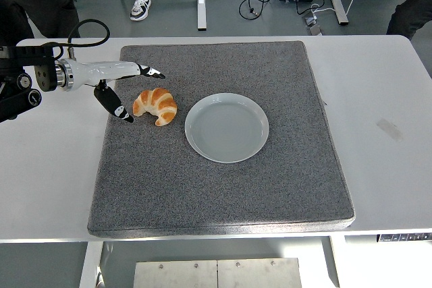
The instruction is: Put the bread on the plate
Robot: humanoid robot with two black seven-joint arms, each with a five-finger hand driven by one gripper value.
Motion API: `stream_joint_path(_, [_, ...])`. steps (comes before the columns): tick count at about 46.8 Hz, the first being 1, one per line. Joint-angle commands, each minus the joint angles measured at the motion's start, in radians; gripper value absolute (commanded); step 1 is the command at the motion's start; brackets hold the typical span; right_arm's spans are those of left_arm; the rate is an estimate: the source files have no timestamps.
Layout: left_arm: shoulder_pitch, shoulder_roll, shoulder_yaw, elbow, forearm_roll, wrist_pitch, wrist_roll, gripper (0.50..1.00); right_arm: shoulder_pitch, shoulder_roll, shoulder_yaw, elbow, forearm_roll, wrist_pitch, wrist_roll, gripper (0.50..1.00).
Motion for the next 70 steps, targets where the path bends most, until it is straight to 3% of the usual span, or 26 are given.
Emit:
stream_joint_path(1, [0.015,-0.017,-0.001,0.018,0.0,0.001,-0.002,0.984,0.0,0.0,0.0,0.0,0.0,0.0,0.0,1.0])
stream_joint_path(21, [0.049,-0.117,0.041,0.128,0.0,0.066,-0.006,0.975,0.0,0.0,0.0,0.0,0.0,0.0,0.0,1.0])
stream_joint_path(25, [0.064,-0.139,0.045,0.133,0.0,0.086,-0.006,0.951,0.0,0.0,0.0,0.0,0.0,0.0,0.0,1.0])
stream_joint_path(27, [0.07,-0.146,0.047,0.137,0.001,0.096,-0.006,0.928,0.0,0.0,0.0,0.0,0.0,0.001,0.0,1.0])
stream_joint_path(30, [0.075,-0.16,0.058,0.156,0.001,0.116,-0.006,0.828,0.0,0.0,0.0,0.0,0.0,0.0,0.0,1.0])
stream_joint_path(39, [0.078,-0.188,0.096,0.197,-0.003,0.155,-0.01,0.751,0.0,0.0,0.0,0.0,0.0,0.0,0.0,1.0])
stream_joint_path(48, [0.076,-0.202,0.096,0.199,-0.003,0.185,-0.027,0.5,0.0,0.0,0.0,0.0,0.0,0.001,0.0,1.0])
stream_joint_path(58, [0.053,-0.202,0.094,0.199,-0.005,0.201,-0.039,0.5,0.0,0.0,0.0,0.0,0.0,0.0,0.0,1.0])
stream_joint_path(64, [0.041,-0.2,0.09,0.199,-0.005,0.202,-0.081,0.5,0.0,0.0,0.0,0.0,0.0,0.0,0.0,1.0])
stream_joint_path(70, [0.017,-0.191,0.087,0.197,-0.008,0.202,-0.09,0.5,0.0,0.0,0.0,0.0,0.0,0.0,0.0,1.0])
